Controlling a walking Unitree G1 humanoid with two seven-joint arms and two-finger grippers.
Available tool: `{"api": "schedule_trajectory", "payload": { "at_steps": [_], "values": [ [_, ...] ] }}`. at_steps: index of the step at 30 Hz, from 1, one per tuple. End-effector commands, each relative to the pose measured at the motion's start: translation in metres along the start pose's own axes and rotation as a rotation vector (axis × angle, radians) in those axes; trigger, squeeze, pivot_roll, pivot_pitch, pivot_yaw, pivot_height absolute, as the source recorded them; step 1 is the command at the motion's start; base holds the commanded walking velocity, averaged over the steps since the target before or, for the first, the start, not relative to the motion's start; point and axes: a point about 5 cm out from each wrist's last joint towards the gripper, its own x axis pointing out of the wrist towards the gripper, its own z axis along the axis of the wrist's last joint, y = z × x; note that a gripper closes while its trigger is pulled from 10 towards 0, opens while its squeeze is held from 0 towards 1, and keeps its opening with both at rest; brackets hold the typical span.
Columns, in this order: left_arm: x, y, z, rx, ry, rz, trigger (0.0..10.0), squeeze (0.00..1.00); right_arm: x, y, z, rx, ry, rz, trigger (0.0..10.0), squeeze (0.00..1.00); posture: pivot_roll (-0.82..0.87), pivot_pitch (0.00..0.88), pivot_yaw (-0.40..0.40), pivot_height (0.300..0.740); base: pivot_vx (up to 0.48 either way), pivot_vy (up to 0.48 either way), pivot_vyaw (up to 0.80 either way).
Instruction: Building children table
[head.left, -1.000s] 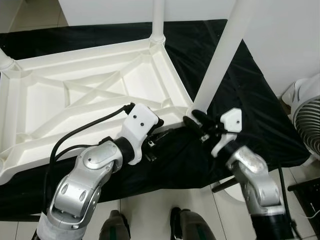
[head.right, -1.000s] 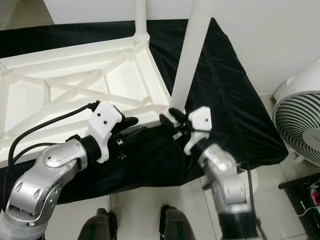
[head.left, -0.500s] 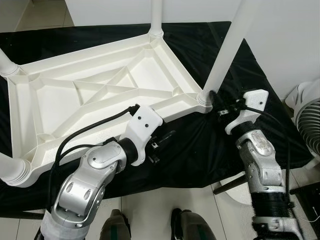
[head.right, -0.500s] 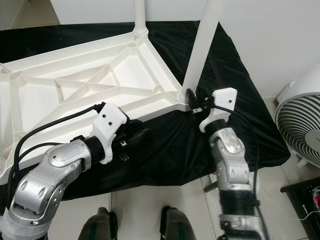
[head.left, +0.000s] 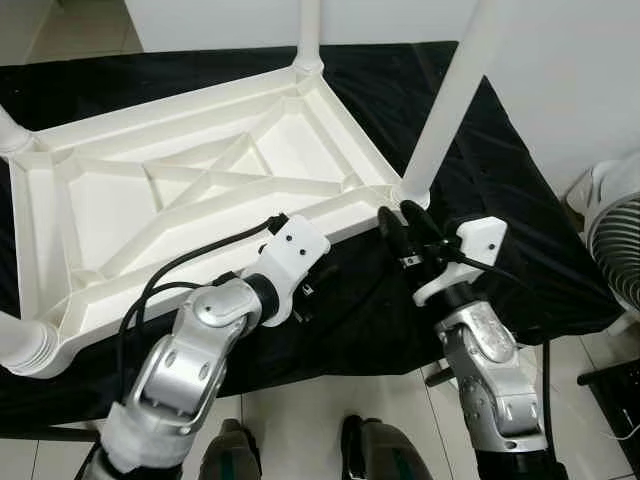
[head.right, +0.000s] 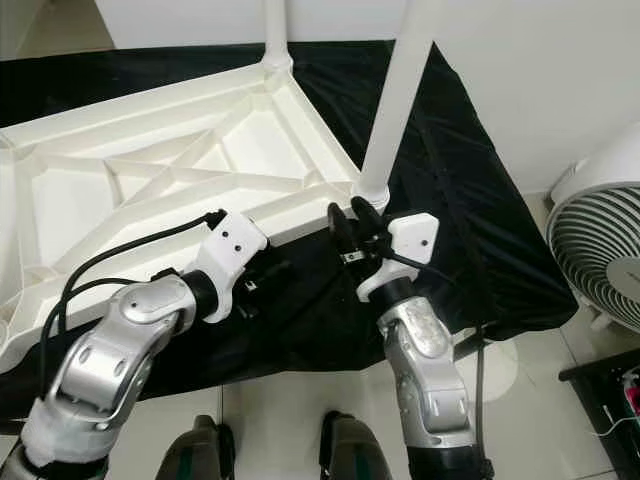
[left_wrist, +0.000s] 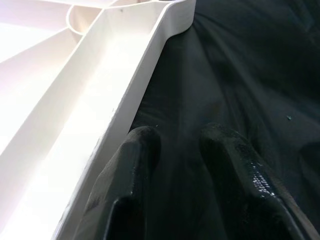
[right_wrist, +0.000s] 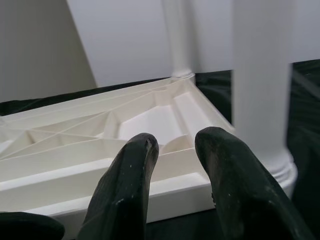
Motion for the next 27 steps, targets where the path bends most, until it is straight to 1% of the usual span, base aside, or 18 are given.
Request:
{"api": "schedule_trajectory", "payload": {
  "at_steps": [1, 2, 3, 5, 6, 7, 9, 11, 12, 15, 16, 17, 18, 19, 20, 23, 24, 27],
  "values": [
    [-0.001, 0.016, -0.002, 0.007, 0.008, 0.304, 10.0, 0.0, -0.002, -0.001, 0.0, 0.01, 0.003, -0.012, 10.0, 0.0, -0.05, 0.16, 0.019, 0.74, 0.0, 0.0, 0.0],
    [-0.001, 0.016, -0.002, 0.007, 0.008, 0.304, 10.0, 0.0, -0.002, -0.001, 0.0, 0.01, 0.003, -0.012, 10.0, 0.0, -0.05, 0.16, 0.019, 0.74, 0.0, 0.0, 0.0],
    [0.0, 0.021, -0.002, -0.011, -0.005, 0.331, 10.0, 0.0, -0.005, -0.004, 0.0, 0.002, 0.01, -0.026, 10.0, 0.0, -0.05, 0.156, 0.021, 0.74, 0.0, 0.0, 0.0],
    [0.001, 0.032, -0.005, 0.001, -0.008, 0.392, 10.0, 0.0, -0.011, -0.01, -0.001, -0.017, 0.033, -0.064, 10.0, 0.0, -0.06, 0.152, 0.016, 0.74, 0.0, 0.0, 0.0],
    [0.0, 0.037, -0.003, 0.007, -0.025, 0.429, 10.0, 0.0, -0.014, -0.013, -0.002, -0.025, 0.04, -0.079, 10.0, 1.0, -0.06, 0.147, 0.014, 0.74, 0.0, 0.0, 0.0],
    [0.0, 0.04, -0.001, 0.011, -0.036, 0.45, 10.0, 0.0, -0.015, -0.014, -0.002, -0.028, 0.043, -0.087, 10.0, 1.0, -0.06, 0.147, 0.014, 0.74, 0.0, 0.0, 0.0],
    [0.0, 0.041, 0.001, -0.046, -0.06, 0.45, 10.0, 0.0, -0.017, -0.015, -0.002, -0.021, 0.041, -0.1, 10.0, 1.0, -0.06, 0.142, 0.013, 0.74, 0.0, 0.0, 0.0],
    [0.0, 0.04, 0.002, -0.069, -0.071, 0.435, 10.0, 0.0, -0.017, -0.016, -0.003, -0.024, 0.042, -0.11, 10.0, 1.0, -0.06, 0.133, 0.014, 0.74, 0.0, 0.0, 0.0],
    [0.001, 0.039, 0.001, -0.091, -0.081, 0.409, 10.0, 1.0, -0.017, -0.017, -0.004, -0.036, 0.053, -0.125, 10.0, 1.0, -0.06, 0.128, 0.013, 0.74, 0.0, 0.0, 0.0],
    [0.001, 0.037, 0.0, -0.094, -0.087, 0.383, 10.0, 1.0, -0.016, -0.017, -0.006, -0.052, 0.067, -0.14, 10.0, 1.0, -0.06, 0.125, 0.013, 0.74, 0.0, 0.0, 0.0],
    [0.002, 0.037, -0.001, -0.065, -0.064, 0.382, 10.0, 1.0, -0.017, -0.018, -0.008, -0.056, 0.074, -0.146, 10.0, 0.0, -0.06, 0.119, 0.013, 0.74, 0.0, 0.0, 0.0],
    [0.002, 0.037, -0.001, -0.065, -0.064, 0.382, 10.0, 1.0, -0.017, -0.018, -0.008, -0.056, 0.074, -0.146, 10.0, 0.0, -0.06, 0.119, 0.013, 0.74, 0.0, 0.0, 0.0],
    [0.003, 0.035, -0.003, -0.028, -0.043, 0.367, 10.0, 1.0, -0.018, -0.019, -0.01, -0.061, 0.082, -0.153, 10.0, 0.0, -0.06, 0.115, 0.012, 0.74, 0.0, 0.0, 0.0],
    [0.005, 0.033, -0.006, 0.009, -0.028, 0.347, 10.0, 0.0, -0.019, -0.02, -0.011, -0.064, 0.089, -0.159, 10.0, 0.0, -0.05, 0.107, 0.015, 0.74, 0.0, 0.0, 0.0],
    [0.006, 0.031, -0.008, 0.03, -0.02, 0.332, 10.0, 0.0, -0.02, -0.021, -0.012, -0.065, 0.092, -0.162, 10.0, 0.0, -0.05, 0.107, 0.015, 0.74, 0.0, 0.0, 0.0],
    [0.006, 0.027, -0.009, -0.005, -0.032, 0.282, 10.0, 0.0, -0.021, -0.024, -0.012, -0.071, 0.094, -0.175, 10.0, 0.0, -0.06, 0.098, 0.019, 0.74, 0.0, 0.0, 0.0],
    [0.005, 0.021, -0.006, -0.045, -0.075, 0.217, 10.0, 0.0, -0.021, -0.03, -0.011, -0.081, 0.091, -0.197, 10.0, 0.0, -0.06, 0.092, 0.025, 0.74, 0.0, 0.0, 0.0],
    [0.004, 0.02, -0.004, -0.05, -0.091, 0.207, 10.0, 0.0, -0.021, -0.032, -0.01, -0.083, 0.089, -0.208, 10.0, 0.0, -0.06, 0.092, 0.025, 0.74, 0.0, 0.0, 0.0]
  ]
}}
